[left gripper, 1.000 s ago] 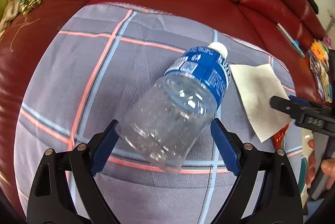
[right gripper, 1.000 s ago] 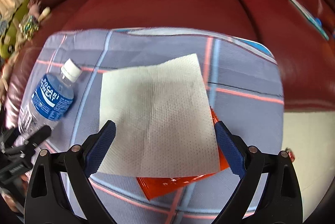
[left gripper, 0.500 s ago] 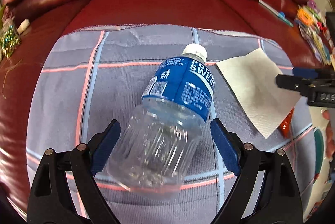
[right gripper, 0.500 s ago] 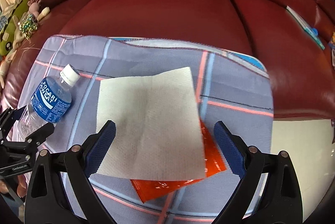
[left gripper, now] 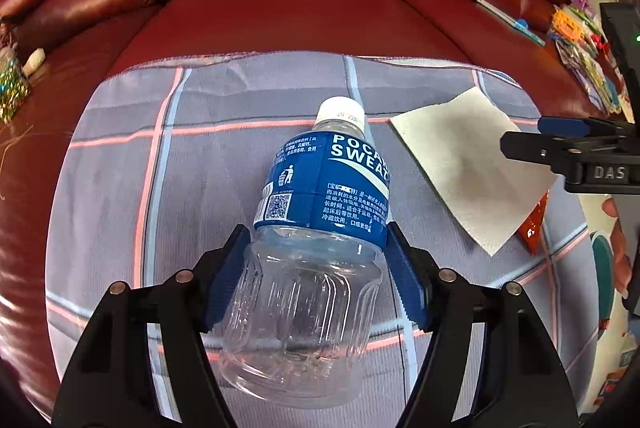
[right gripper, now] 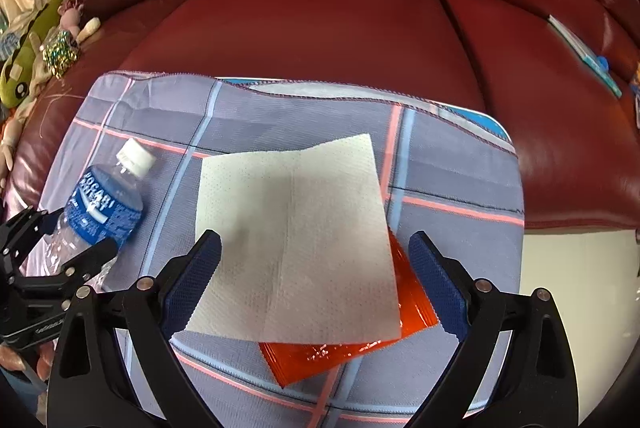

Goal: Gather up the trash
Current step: 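Pinch the white tissue with the right gripper and lift it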

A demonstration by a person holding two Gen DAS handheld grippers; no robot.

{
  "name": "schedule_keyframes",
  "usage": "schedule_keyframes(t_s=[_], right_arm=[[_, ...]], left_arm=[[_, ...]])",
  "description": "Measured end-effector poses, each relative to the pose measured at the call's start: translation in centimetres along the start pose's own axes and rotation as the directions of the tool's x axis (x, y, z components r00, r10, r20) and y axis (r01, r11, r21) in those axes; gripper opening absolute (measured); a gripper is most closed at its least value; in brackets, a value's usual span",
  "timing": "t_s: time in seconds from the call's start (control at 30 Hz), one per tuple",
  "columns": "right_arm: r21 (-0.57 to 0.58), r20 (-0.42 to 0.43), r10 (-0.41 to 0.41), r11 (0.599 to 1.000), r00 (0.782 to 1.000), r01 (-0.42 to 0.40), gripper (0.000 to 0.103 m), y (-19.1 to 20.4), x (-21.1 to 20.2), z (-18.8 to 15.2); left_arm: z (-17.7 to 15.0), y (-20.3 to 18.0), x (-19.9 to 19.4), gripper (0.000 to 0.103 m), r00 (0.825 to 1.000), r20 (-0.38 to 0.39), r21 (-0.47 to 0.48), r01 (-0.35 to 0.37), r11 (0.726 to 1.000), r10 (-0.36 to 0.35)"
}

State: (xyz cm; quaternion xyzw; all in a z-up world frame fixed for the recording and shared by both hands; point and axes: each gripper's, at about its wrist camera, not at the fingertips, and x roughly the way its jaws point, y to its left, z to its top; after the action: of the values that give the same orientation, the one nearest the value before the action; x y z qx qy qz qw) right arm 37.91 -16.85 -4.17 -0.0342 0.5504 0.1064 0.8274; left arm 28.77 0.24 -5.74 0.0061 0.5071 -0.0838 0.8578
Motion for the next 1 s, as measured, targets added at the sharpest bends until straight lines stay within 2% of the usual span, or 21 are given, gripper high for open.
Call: schedule_keyframes(t_s=[0.13,0.3,0.47,0.5,0.57,0.67,0.73,0.8,0.83,1.0], right_arm=[[-0.023,-0.008,0.017,1.000,1.000,-0.017,0.095,1.0,0.7,0.4],[-0.093,-0.075,0.043,0.994,0.996,-0.050,0.095,2.5,3.1,0.1],[-0.160,-0.055,-0.022,0.987,0.998,0.013,0.093,2.8,3.5,-1.8],[-0.151,-0.047,-0.019,0.988,0.999,0.012,0.089,2.6,3.1,-2.1],[-0.139,-0.038,-0.022,0.990,0.999,0.017,0.079,2.2,2.5,-2.5],[-0.111,-0.035,-0.016,0.994,0.999,0.012,0.057,1.8,1.7,-3.2],[-0.086,-0.036,-0.010,0.996,0.999,0.007,0.032,1.3,1.4,-3.6],[-0.029,-0.044,0.016,0.999,0.999,-0.017,0.015,0.3,0.9,-4.2],[-0.001,-0.046,0.031,1.000,0.998,-0.032,0.012,-0.2,0.7,-4.6],[0.112,-0.032,0.107,0.988,0.994,-0.102,0.011,-1.7,-0.7,-7.1]], left_arm=[[-0.1,0.2,-0.1,0.066,1.000,0.001,-0.013,0.002,1.000,-0.002],[-0.5,1.5,-0.3,0.066,1.000,0.008,-0.042,-0.016,0.999,0.017],[-1.1,1.4,1.5,0.066,0.998,-0.059,-0.044,-0.014,0.999,0.011],[-1.2,1.0,1.5,0.066,0.999,-0.043,-0.027,-0.031,0.999,0.029],[-1.2,0.4,1.4,0.063,0.999,-0.039,-0.025,-0.009,1.000,0.008],[-1.1,0.0,1.4,0.062,0.999,-0.039,-0.031,0.014,0.999,-0.016],[-1.1,-0.4,1.5,0.062,0.999,-0.039,-0.027,0.021,0.999,-0.022],[-1.2,-1.0,1.4,0.061,0.999,-0.037,-0.018,0.018,1.000,-0.018],[-1.4,-1.3,1.3,0.061,0.999,-0.038,-0.018,0.030,0.999,-0.031],[-2.6,-2.9,0.1,0.061,0.998,-0.031,0.019,0.053,0.998,-0.053]])
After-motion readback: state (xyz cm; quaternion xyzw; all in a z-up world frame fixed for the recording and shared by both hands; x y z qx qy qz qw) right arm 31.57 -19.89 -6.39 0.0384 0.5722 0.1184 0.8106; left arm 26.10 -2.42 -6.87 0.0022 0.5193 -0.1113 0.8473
